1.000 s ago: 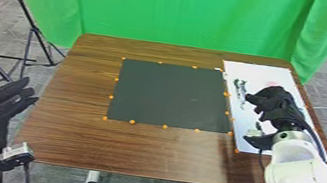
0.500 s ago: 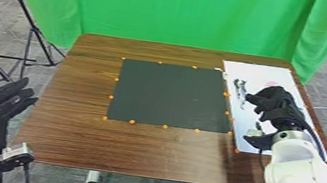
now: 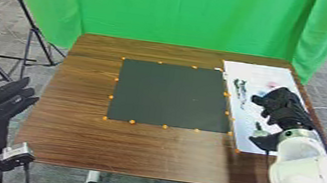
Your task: Arrange flowers
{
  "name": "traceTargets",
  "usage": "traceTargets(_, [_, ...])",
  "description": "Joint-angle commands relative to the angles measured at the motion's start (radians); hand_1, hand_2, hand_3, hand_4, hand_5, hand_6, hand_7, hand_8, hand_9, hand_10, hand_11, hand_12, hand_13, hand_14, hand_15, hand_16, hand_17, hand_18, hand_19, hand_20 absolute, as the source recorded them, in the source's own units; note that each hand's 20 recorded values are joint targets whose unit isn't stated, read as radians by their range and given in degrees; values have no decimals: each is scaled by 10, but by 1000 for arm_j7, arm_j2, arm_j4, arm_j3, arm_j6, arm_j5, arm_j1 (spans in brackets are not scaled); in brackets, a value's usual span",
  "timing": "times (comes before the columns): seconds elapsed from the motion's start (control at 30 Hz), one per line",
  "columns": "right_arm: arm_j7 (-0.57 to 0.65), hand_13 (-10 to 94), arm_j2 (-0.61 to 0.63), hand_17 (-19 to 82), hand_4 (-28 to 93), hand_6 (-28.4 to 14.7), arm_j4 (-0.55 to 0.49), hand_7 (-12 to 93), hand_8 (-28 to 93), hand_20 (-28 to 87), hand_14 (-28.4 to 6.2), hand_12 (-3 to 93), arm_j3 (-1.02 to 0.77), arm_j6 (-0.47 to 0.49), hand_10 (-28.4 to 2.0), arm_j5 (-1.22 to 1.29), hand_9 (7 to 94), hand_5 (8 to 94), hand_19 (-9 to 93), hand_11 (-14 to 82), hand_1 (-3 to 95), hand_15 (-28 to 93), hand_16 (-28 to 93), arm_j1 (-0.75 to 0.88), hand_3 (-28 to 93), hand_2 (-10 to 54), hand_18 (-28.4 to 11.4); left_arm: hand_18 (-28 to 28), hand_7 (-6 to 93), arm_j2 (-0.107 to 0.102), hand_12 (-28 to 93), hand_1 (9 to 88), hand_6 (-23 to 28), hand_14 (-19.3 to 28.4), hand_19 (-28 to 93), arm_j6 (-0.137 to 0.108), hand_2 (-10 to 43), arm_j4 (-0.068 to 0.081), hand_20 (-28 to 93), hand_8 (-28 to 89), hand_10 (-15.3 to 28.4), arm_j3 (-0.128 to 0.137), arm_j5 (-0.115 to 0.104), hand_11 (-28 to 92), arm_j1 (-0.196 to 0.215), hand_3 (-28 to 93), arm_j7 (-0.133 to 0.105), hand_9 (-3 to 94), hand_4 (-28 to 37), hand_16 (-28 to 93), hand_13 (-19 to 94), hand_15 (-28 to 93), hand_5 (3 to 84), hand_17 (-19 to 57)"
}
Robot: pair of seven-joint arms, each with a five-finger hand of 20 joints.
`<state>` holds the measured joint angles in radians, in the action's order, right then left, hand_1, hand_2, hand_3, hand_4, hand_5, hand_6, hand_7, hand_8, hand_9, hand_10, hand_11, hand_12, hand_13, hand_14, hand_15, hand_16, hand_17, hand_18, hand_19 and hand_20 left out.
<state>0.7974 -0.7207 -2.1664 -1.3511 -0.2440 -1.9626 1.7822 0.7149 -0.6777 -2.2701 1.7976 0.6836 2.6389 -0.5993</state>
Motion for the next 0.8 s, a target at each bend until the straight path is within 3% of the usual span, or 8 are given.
traceTargets(0.03, [109,786,-40,530,-213,-97,-48,277,-100,-222,-91,219,-99,254,-185,-78,756,676,932,451,289,716,207,58,741,27,-183,212,165,-17,58,258,88,261,588,-15,62,-13,16,-114,193,11,-25,366,39,821,-21,329,-208,-173,226,630,379,-99])
traceTargets(0.13, [132,799,-62,552,-209,-101,-59,277,-95,-211,-87,226,-128,364,-185,-68,766,684,932,465,287,721,213,69,731,28,-177,212,164,-18,58,258,88,261,588,-14,62,-13,16,-114,194,12,-26,366,40,820,-22,329,-207,-173,226,631,379,-99])
traceTargets(0.17, [138,802,-69,556,-207,-102,-62,276,-93,-207,-85,228,-135,399,-186,-65,768,685,932,467,287,721,215,71,729,28,-177,212,164,-1,57,259,88,261,588,-3,62,-13,16,-114,194,14,-6,365,35,819,-5,329,-207,-173,226,631,379,-99])
traceTargets(0.23, [154,808,-88,564,-204,-105,-63,274,-89,-200,-83,230,-147,471,-187,-52,773,691,932,471,288,722,218,65,723,28,-176,212,165,-22,57,258,88,261,588,-17,62,-13,16,-114,195,12,-33,365,44,820,-30,330,-206,-174,226,631,379,-99])
traceTargets(0.43, [215,816,-120,578,-197,-112,-55,275,-75,-187,-82,236,-171,663,-188,-9,784,709,932,474,291,723,225,43,713,28,-173,212,166,7,57,259,88,261,588,4,62,-12,16,-114,194,14,6,365,27,820,5,330,-206,-174,226,631,379,-99])
traceTargets(0.57, [229,819,-116,582,-196,-114,-46,282,-68,-184,-83,239,-173,708,-191,-8,789,715,932,473,297,722,229,48,706,27,-173,212,166,42,57,258,88,261,588,27,61,-13,16,-115,194,22,46,365,16,821,39,330,-206,-174,226,631,378,-99])
traceTargets(0.63, [230,820,-112,582,-194,-115,-45,280,-68,-183,-83,239,-171,704,-192,-10,789,715,932,470,300,721,231,57,703,26,-173,212,165,14,57,258,88,261,588,10,61,-15,16,-114,195,20,14,365,28,822,14,330,-205,-174,226,631,378,-99])
traceTargets(0.8, [227,820,-94,581,-191,-117,-37,270,-68,-181,-83,236,-152,674,-194,-46,789,714,932,457,304,719,234,71,704,24,-175,212,165,14,58,258,88,262,588,9,61,-15,17,-115,194,16,12,365,30,821,11,330,-206,-174,226,631,378,-99])
